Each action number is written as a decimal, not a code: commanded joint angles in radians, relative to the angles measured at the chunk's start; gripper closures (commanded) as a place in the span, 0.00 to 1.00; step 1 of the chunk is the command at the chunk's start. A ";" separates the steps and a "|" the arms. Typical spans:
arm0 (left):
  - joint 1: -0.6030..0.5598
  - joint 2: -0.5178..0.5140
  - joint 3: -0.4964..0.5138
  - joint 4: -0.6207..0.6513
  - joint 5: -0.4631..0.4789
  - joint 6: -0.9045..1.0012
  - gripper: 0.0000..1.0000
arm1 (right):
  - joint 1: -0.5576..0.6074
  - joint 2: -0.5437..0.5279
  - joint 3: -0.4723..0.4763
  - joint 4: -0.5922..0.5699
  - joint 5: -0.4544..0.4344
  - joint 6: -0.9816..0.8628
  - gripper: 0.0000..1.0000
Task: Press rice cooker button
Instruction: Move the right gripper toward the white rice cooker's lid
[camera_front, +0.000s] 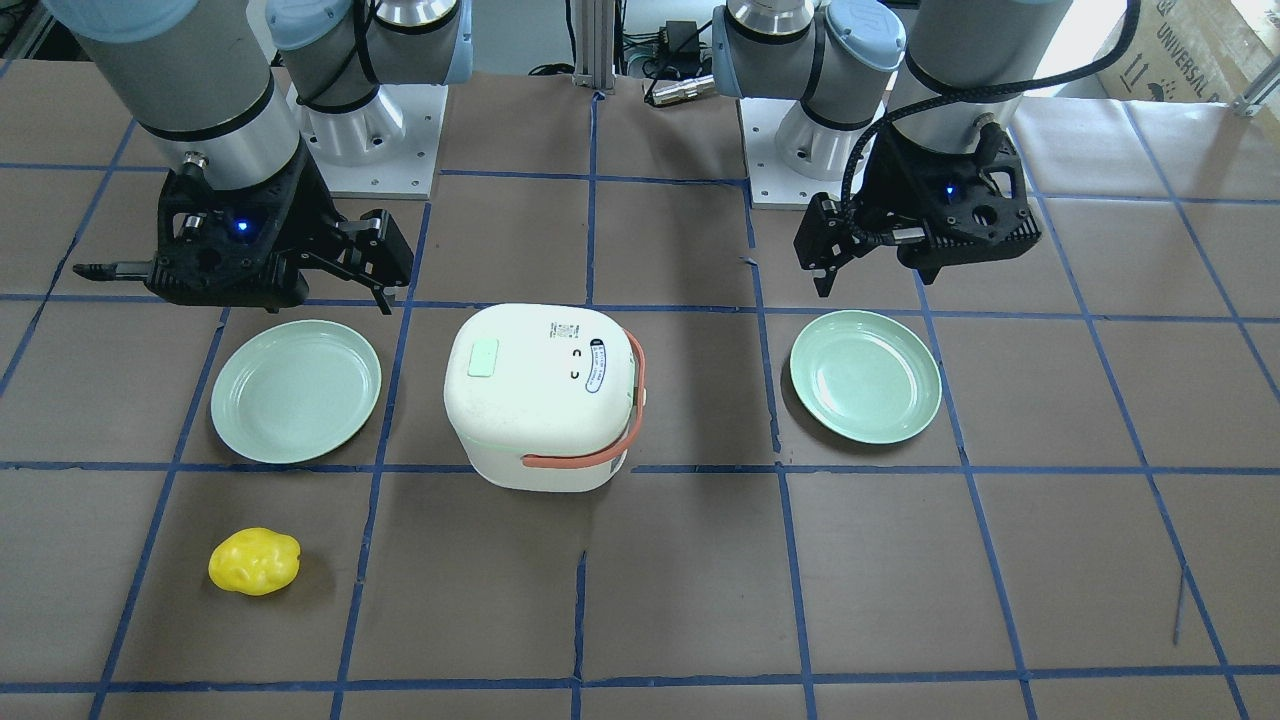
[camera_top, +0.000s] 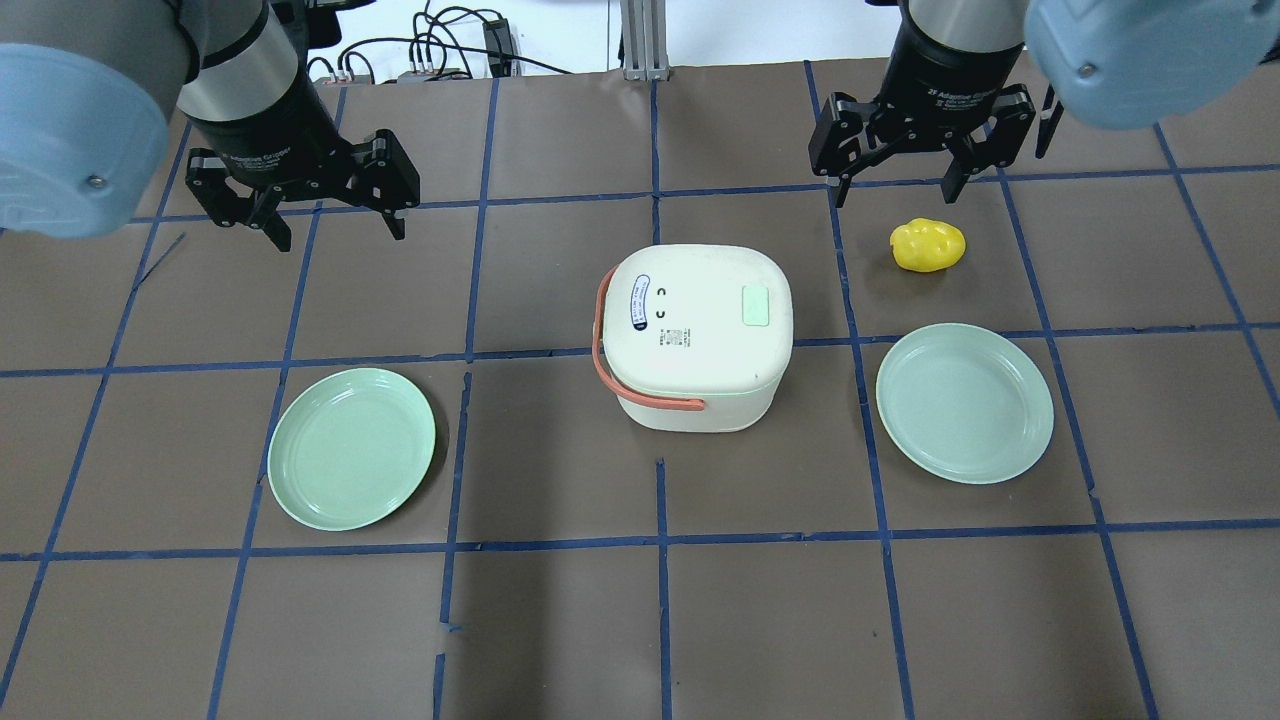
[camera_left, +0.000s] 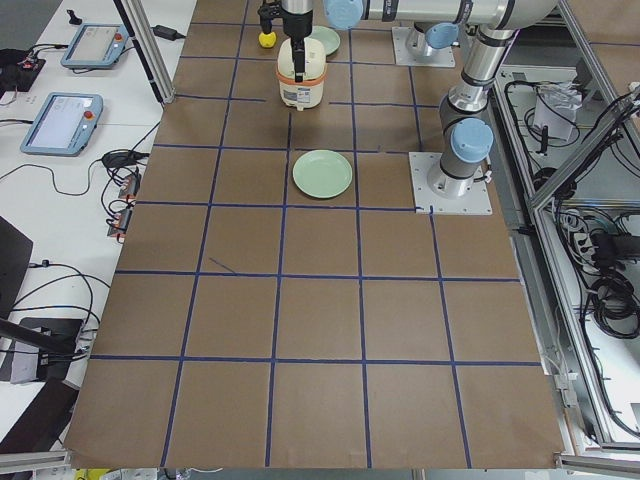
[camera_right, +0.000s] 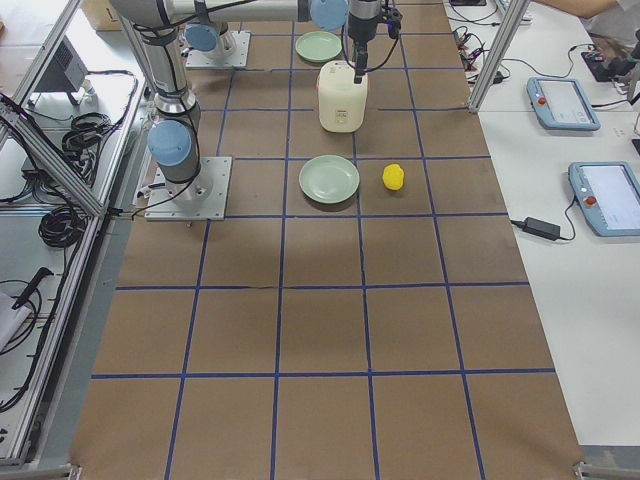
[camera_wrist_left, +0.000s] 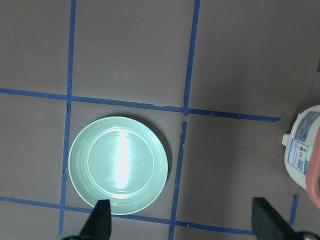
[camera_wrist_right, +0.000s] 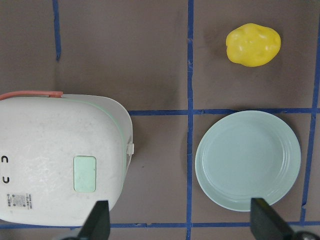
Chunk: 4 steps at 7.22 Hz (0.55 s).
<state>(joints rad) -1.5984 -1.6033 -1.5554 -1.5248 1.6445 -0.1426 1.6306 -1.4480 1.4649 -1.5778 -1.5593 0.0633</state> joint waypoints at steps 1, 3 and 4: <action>0.000 -0.001 0.000 0.000 0.000 0.000 0.00 | 0.002 0.000 0.000 0.001 0.005 0.003 0.01; 0.000 -0.001 0.000 0.000 0.000 0.000 0.00 | 0.005 -0.021 0.003 0.019 0.004 0.036 0.01; 0.000 -0.001 0.000 0.000 0.000 0.000 0.00 | 0.006 -0.032 0.014 0.034 0.011 0.038 0.01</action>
<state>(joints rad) -1.5984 -1.6044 -1.5554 -1.5248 1.6444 -0.1427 1.6345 -1.4654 1.4694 -1.5588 -1.5522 0.0893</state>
